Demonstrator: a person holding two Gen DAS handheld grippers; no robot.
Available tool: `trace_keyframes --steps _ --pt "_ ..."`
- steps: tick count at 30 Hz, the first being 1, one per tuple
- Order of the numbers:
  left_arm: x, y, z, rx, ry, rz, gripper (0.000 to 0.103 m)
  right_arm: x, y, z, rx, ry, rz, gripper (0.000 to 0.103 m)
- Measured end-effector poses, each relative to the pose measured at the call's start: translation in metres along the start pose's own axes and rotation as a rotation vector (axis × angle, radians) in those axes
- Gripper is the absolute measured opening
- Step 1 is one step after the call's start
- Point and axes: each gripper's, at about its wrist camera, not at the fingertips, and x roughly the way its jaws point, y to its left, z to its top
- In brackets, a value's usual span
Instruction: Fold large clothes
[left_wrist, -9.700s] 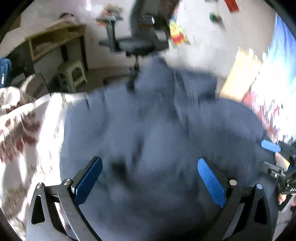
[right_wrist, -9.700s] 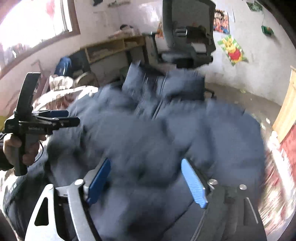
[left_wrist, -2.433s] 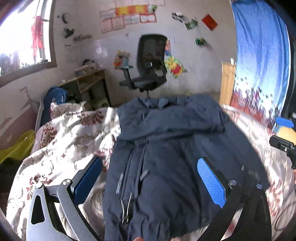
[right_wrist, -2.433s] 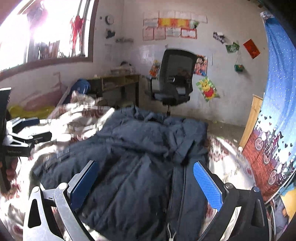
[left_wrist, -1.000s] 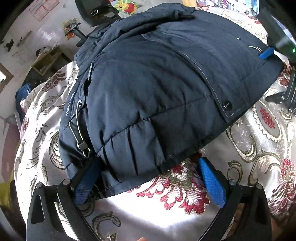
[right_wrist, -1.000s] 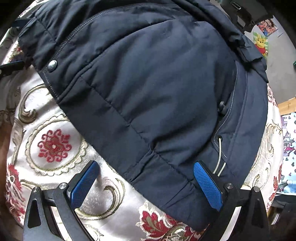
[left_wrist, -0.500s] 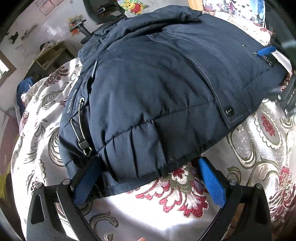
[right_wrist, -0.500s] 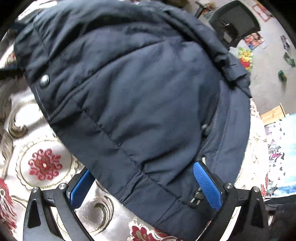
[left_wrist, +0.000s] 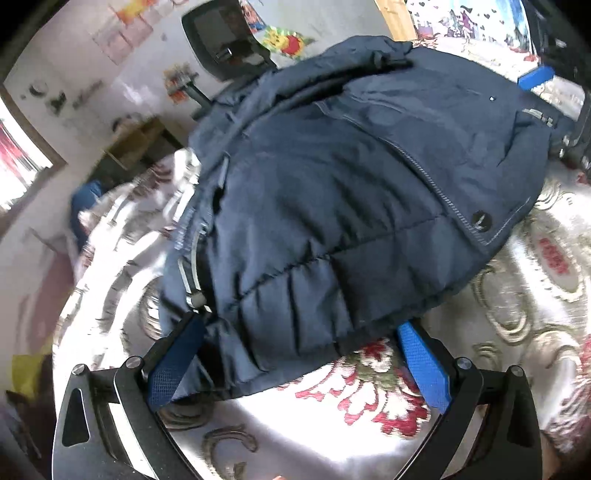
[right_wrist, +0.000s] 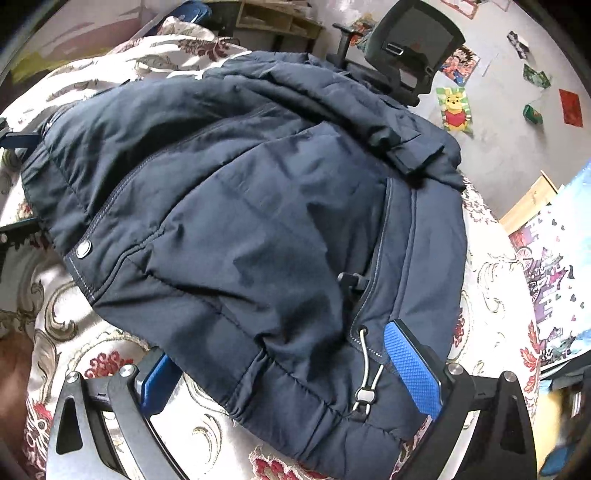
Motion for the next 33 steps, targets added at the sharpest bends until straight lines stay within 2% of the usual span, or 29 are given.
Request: trace_keyframes --steps 2,6,8,12,15,19,23,27,29,31,32,33 --pt "-0.003 0.0 0.0 -0.007 -0.017 0.006 0.087 -0.003 -0.003 0.0 0.02 -0.012 0.005 0.101" --pt "-0.008 0.0 0.004 -0.001 -0.05 0.024 0.071 -0.002 -0.008 0.003 0.042 -0.023 0.011 0.101" --pt "-0.009 0.004 0.009 -0.009 -0.063 0.036 0.059 -0.003 -0.008 0.003 0.044 -0.026 0.009 0.101" --pt "-0.008 0.019 0.02 -0.075 -0.062 0.028 0.055 -0.002 -0.008 0.004 0.037 -0.032 0.005 0.101" --pt "-0.009 0.028 0.028 -0.123 -0.063 0.016 0.046 0.002 -0.007 0.004 0.027 -0.028 0.0 0.1" --pt "-0.014 0.036 0.042 -0.173 -0.069 0.0 0.031 0.003 0.0 0.001 -0.008 -0.01 0.013 0.092" --pt "-0.019 0.048 0.056 -0.231 -0.075 -0.016 0.021 0.008 0.009 -0.004 -0.044 0.03 0.067 0.092" --pt "-0.029 0.062 0.075 -0.289 -0.093 -0.031 0.017 0.011 0.021 -0.009 -0.097 0.069 0.098 0.092" --pt "-0.035 0.068 0.082 -0.307 -0.109 -0.033 0.016 0.016 0.027 -0.012 -0.127 0.101 0.07 0.092" --pt "-0.04 0.074 0.088 -0.318 -0.125 -0.033 0.015 0.022 0.031 -0.015 -0.147 0.129 -0.007 0.092" --pt "-0.042 0.076 0.09 -0.323 -0.129 -0.032 0.014 0.024 0.03 -0.016 -0.149 0.132 -0.037 0.083" --pt "-0.045 0.078 0.092 -0.33 -0.135 -0.032 0.014 0.024 0.027 -0.015 -0.139 0.13 -0.063 0.06"
